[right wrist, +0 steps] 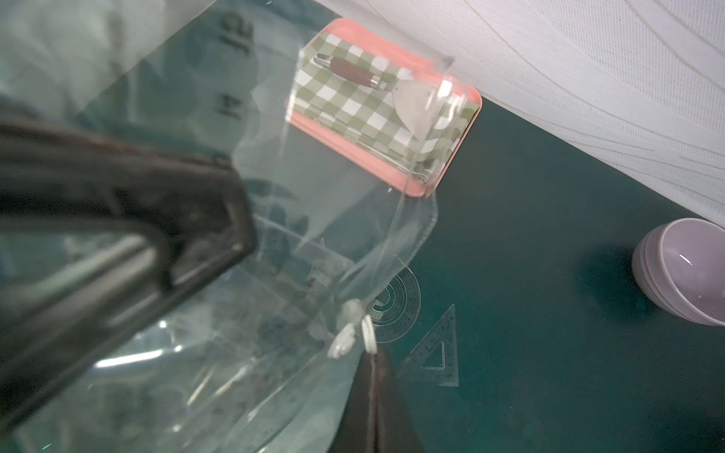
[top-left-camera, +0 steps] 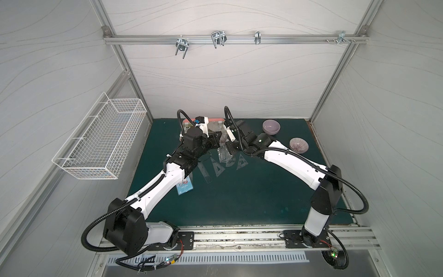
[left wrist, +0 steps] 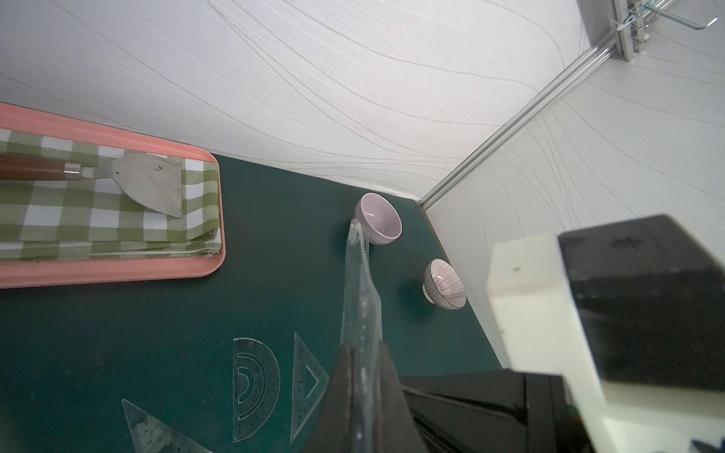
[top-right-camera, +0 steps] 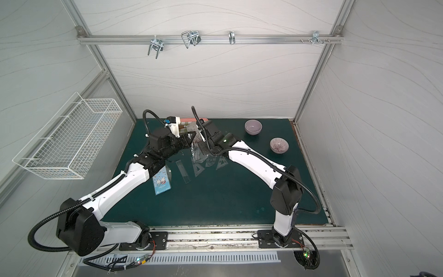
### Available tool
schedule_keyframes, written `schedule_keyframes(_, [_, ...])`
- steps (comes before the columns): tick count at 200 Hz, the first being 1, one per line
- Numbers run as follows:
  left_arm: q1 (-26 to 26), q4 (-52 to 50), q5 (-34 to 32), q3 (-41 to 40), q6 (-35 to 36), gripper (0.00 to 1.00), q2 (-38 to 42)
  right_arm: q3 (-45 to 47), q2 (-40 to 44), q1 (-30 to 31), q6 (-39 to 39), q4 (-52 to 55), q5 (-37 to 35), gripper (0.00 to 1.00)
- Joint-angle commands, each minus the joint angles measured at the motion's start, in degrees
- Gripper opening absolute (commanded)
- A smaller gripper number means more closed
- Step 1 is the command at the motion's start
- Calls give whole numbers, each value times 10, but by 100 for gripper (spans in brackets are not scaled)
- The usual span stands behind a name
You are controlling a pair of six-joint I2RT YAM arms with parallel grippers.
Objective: Open the ruler set and take out the ruler
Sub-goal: Open the ruler set bag.
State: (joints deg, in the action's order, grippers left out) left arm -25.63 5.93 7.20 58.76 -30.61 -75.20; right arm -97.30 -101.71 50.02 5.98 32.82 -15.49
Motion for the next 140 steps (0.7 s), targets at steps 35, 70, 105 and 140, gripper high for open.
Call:
schedule_keyframes(35, [-1,33,-19,-7,13,0,14,49,86,-36,-12,-16,77,0])
schedule_keyframes(70, [0,41,-19,-12,9,0,5,70,116,-58,-16,-26,148,0])
schedule_keyframes(105, [5,50,-3,-11,-2,9,-10,81,139,-69,-22,-35,195,0])
schedule_keyframes(140, [13,61,16,-11,-19,35,-24,86,152,-79,-23,-31,216,0])
